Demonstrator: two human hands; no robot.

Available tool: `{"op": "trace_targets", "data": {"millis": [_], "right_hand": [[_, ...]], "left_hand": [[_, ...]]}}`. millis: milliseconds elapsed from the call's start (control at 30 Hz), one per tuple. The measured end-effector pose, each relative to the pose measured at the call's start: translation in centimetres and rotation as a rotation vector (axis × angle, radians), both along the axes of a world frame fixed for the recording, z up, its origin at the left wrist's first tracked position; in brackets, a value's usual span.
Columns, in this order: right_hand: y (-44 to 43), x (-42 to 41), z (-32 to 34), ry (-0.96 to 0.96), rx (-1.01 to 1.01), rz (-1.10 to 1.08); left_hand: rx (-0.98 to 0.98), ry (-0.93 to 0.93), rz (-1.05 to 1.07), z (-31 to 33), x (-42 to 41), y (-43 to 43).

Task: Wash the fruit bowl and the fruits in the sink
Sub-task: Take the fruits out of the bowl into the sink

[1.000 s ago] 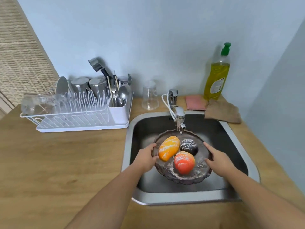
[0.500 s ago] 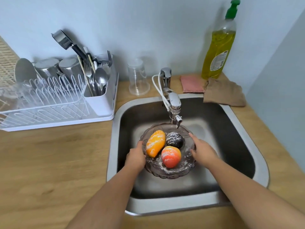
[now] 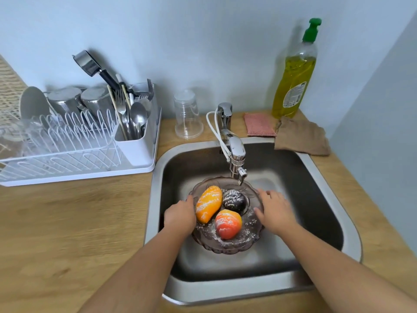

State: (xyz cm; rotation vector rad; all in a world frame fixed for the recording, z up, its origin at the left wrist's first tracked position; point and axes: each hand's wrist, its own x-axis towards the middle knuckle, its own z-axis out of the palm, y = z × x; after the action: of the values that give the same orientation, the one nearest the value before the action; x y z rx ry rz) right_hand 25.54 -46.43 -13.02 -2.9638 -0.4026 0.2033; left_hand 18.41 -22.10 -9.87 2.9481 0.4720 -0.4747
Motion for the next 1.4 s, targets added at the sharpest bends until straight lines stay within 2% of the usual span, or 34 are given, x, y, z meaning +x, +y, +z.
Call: {"op": "trace_targets", "data": {"millis": [133,300,367,567,867,1033,1267,1400], "right_hand": [[1.1,1.1,0.9,-0.021,0.037,0.095],[2.6,2.0,1.0,0.056,0.059,0.192],[2.9,2.3,0.7,0.081,0.037,0.234],[3.7,2.7,-0.1,0.116,0.0,0.281],[3.8,2.7,0.1,0.111,0.115,0.216],[2.6,2.6,1.9,0.1,0.188,0.144],[-1.6,2.6,4.8,0.112,0.377,-0.163],[-4.0,2.2,5.0,0.093,0.391,-0.257]], "left_hand": [[0.008,-0.12,-0.05,1.0,1.5,-0.4],[-0.303,-0.104,-0.251,0.2,2.0,-1.0],[-0.366,-0.069,-0.295,-0.3,1.5,-1.4],[-0.251,-0.013,-0.366,-1.3,0.9,-2.5],[-0.337,-0.038,-0.241,-2.3,1.0,-3.7],[-0.401,-0.068,-0.24,-1.8,0.9,-3.8],[-0.458,-0.272,-0.244,2.0,4.5,-4.7],[-0.561,-0.348,-0.153,2.6,8.2,-6.6]]}}
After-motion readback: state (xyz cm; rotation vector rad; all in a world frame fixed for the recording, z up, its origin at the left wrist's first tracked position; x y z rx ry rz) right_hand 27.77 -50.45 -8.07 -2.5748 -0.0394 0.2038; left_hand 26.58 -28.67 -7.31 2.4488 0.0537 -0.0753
